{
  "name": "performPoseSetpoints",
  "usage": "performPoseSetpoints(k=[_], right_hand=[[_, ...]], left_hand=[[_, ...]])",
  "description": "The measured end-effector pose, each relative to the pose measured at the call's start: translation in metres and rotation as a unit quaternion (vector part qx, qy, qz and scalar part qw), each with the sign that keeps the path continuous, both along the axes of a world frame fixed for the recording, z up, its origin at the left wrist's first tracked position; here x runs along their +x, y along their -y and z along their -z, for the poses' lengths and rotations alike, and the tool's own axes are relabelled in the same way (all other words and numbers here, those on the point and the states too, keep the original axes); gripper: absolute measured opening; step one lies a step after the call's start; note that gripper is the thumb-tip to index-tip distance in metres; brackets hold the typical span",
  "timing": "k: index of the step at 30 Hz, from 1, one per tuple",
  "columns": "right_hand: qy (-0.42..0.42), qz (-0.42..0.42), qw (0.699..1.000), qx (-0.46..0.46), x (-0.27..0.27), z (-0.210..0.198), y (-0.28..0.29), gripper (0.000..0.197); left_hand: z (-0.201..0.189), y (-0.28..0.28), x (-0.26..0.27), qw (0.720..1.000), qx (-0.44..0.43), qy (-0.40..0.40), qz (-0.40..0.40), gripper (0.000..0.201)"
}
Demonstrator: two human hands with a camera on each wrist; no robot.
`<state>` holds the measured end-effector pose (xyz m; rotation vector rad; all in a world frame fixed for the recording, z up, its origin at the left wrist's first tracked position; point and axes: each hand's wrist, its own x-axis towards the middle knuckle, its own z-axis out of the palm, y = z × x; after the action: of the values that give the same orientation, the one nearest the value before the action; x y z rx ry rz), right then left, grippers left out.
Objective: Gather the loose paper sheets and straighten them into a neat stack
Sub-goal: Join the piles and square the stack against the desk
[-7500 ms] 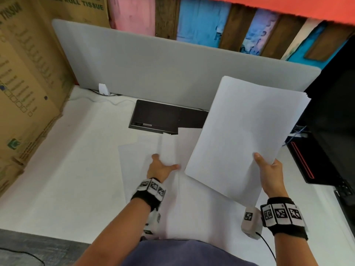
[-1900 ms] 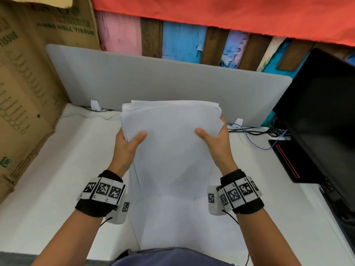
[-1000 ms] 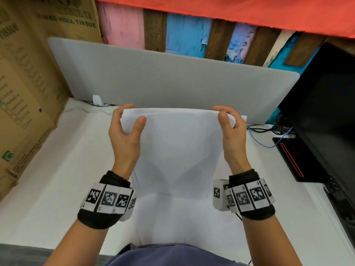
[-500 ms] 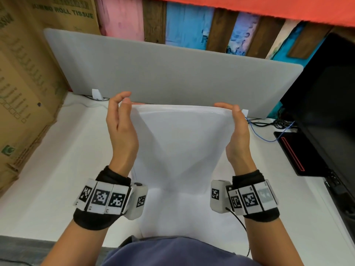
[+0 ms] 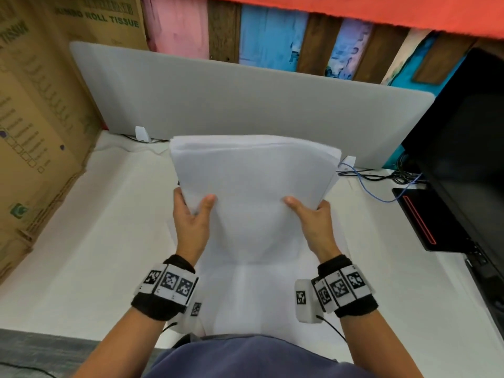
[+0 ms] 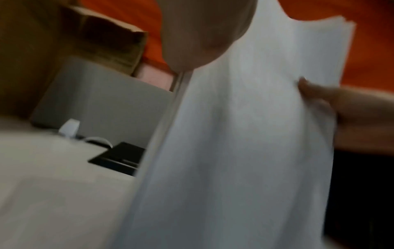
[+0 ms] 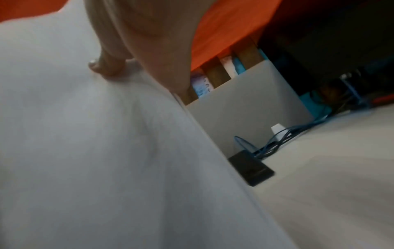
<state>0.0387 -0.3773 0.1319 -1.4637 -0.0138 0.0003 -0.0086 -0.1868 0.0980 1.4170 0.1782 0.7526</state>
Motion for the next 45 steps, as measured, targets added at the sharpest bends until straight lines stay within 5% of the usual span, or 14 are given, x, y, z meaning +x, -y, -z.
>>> performPoseSetpoints(k=[4,9,11,14,17,21,25,29,33,36,40,45], right_hand=[[0.057,-0.034,0.998,-0.005,0.004,-0.014,0.008,0.028],[0.043,-0.054,0.997,0.018,0.009,-0.002,0.021,0.027],[0.031,-0.063,0.997,0.012,0.011,0.0,0.025,0.065],[0.031,-0.089,0.995,0.02,0.013,0.003,0.024,0.077],[0.024,-0.088,0.996,-0.005,0.016,0.009,0.024,0.056],[0.001,-0.067,0.997,-0.028,0.018,0.019,0.017,0.038],[0.022,-0.028,0.999,-0.002,0.018,0.007,0.012,0.025],[0.054,-0.036,0.998,0.0,0.019,-0.006,0.016,0.025],[0.037,-0.056,0.998,-0.012,0.018,0.004,0.026,0.032],[0.021,-0.066,0.997,-0.025,0.018,0.018,0.026,0.038],[-0.025,-0.082,0.995,-0.048,0.012,0.046,0.025,0.039],[-0.014,-0.011,0.995,-0.098,0.022,0.049,0.035,0.011]], left_hand=[[-0.004,-0.007,-0.003,0.996,0.033,0.08,-0.007,0.057],[0.004,-0.02,0.0,0.996,0.067,0.033,0.052,0.069],[0.006,-0.019,0.004,0.995,0.075,0.023,0.061,0.074],[0.004,-0.011,0.012,0.997,0.05,0.008,0.049,0.087],[0.01,-0.009,0.02,0.997,0.032,-0.005,0.067,0.078],[0.024,-0.009,0.026,0.999,0.009,-0.029,0.042,0.114],[0.002,-0.009,0.03,1.0,0.008,-0.006,0.015,0.086],[-0.018,-0.014,0.027,1.0,0.006,0.027,0.002,0.094],[-0.009,-0.015,0.024,0.999,0.028,0.007,0.028,0.065],[0.014,-0.004,0.021,0.998,0.017,-0.009,0.052,0.073],[0.049,0.004,0.012,0.992,0.055,-0.093,0.063,0.051],[0.061,-0.014,0.009,0.947,0.187,-0.239,0.102,0.032]])
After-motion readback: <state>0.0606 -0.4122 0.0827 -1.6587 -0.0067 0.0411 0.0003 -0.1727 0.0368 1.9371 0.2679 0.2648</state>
